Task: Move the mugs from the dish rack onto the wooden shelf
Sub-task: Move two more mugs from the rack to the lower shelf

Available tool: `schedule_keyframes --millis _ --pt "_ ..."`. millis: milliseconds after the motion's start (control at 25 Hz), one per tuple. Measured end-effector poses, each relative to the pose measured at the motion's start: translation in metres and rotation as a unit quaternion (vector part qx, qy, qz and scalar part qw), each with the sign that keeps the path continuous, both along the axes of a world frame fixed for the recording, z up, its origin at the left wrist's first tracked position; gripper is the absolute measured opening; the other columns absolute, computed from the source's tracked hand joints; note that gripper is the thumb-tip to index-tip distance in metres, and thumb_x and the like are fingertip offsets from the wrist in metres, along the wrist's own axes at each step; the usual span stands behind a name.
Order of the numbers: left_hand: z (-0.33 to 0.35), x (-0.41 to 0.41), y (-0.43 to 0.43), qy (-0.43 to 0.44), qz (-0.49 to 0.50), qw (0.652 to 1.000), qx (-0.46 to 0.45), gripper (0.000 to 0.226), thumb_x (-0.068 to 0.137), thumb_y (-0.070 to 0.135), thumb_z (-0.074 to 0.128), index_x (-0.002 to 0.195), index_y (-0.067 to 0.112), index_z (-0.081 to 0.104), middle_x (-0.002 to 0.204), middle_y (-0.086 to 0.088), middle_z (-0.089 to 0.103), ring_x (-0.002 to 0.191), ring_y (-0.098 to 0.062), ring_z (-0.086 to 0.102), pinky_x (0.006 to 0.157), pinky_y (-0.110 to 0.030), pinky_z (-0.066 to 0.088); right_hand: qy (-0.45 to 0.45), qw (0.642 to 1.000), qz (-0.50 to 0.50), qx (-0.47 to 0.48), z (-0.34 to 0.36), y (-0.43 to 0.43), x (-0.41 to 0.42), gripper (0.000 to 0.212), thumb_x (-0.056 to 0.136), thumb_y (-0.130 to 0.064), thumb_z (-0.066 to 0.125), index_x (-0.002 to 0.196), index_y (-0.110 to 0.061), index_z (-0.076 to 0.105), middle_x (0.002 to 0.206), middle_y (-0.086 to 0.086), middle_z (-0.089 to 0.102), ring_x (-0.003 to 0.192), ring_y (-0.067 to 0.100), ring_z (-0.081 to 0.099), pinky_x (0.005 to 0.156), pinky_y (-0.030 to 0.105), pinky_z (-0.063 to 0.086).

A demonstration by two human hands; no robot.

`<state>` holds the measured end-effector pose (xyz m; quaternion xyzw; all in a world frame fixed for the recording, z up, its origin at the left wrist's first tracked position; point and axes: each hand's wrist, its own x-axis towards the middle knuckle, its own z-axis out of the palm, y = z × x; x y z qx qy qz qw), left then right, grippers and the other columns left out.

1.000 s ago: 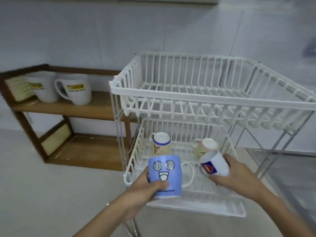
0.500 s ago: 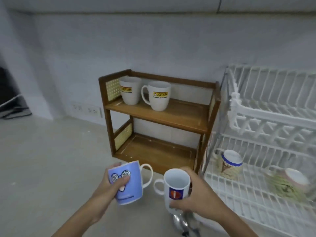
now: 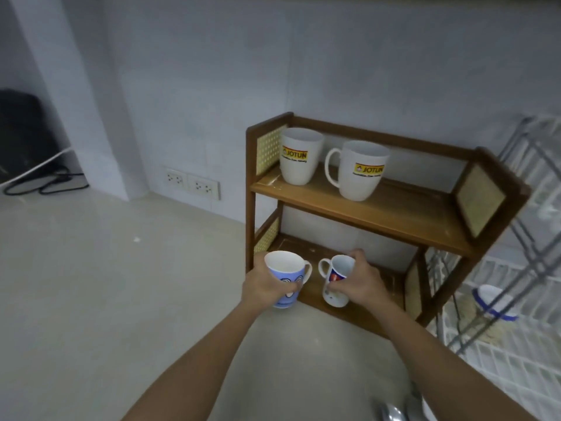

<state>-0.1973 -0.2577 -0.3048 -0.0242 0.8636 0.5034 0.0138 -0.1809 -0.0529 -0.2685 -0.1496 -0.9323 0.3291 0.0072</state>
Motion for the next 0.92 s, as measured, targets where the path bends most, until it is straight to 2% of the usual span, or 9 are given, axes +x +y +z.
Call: schedule_keyframes --millis 120,280,480,640,800,920 --pt "-0.015 -0.022 0.012 0.024 -0.007 1.0 0.003 0.09 0.056 0.039 0.088 0.128 0.023 0.037 0.109 0.01 0.045 0.103 -0.014 0.046 0.08 -0.027 0.049 -0.012 0.998 -0.058 0.001 -0.006 -0.003 -0.021 0.082 0.065 -0.023 0.087 0.13 -0.019 0.037 0.127 0.014 0.057 0.114 0.033 0.057 0.088 0.041 0.053" --pt "-0.025 -0.045 0.022 0.015 0.004 1.0 -0.006 0.094 0.051 0.037 0.089 0.128 0.022 0.038 0.117 0.002 0.052 0.11 -0.02 0.051 0.086 -0.037 0.053 -0.046 0.994 -0.094 -0.003 -0.013 -0.008 -0.041 0.078 0.068 -0.022 0.084 0.13 -0.016 0.036 0.126 0.015 0.056 0.116 0.033 0.056 0.089 0.043 0.055" --pt "-0.035 -0.068 0.028 -0.008 0.047 0.999 -0.019 0.098 0.054 0.033 0.09 0.133 0.02 0.033 0.126 -0.006 0.053 0.119 -0.028 0.05 0.091 -0.042 0.051 -0.069 0.993 -0.099 0.007 -0.024 -0.016 -0.055 0.074 0.069 -0.024 0.084 0.129 -0.011 0.042 0.128 0.014 0.057 0.117 0.03 0.056 0.087 0.034 0.05" --pt "-0.037 -0.086 0.028 0.0 0.054 0.998 -0.027 0.099 0.057 0.03 0.089 0.136 0.016 0.03 0.131 -0.01 0.052 0.123 -0.031 0.048 0.095 -0.043 0.048 -0.087 0.992 -0.095 0.01 -0.025 -0.023 -0.072 0.068 0.072 -0.026 0.082 0.128 -0.01 0.046 0.13 0.013 0.058 0.118 0.028 0.057 0.089 0.033 0.05" --pt "-0.037 -0.091 0.026 -0.019 0.036 0.998 -0.044 0.101 0.064 0.029 0.087 0.142 0.018 0.024 0.137 -0.01 0.046 0.128 -0.032 0.043 0.101 -0.046 0.045 -0.097 0.992 -0.084 0.0 -0.029 -0.023 -0.077 0.072 0.074 -0.028 0.081 0.133 -0.011 0.043 0.135 0.013 0.055 0.123 0.028 0.053 0.094 0.033 0.048" --pt "-0.032 -0.079 0.024 0.003 0.026 0.998 -0.051 0.098 0.071 0.024 0.083 0.146 0.015 0.021 0.143 -0.012 0.042 0.132 -0.032 0.04 0.105 -0.046 0.043 -0.074 0.995 -0.07 -0.026 -0.023 -0.025 -0.065 0.078 0.076 -0.029 0.08 0.139 -0.012 0.038 0.139 0.012 0.05 0.126 0.028 0.049 0.097 0.034 0.045"
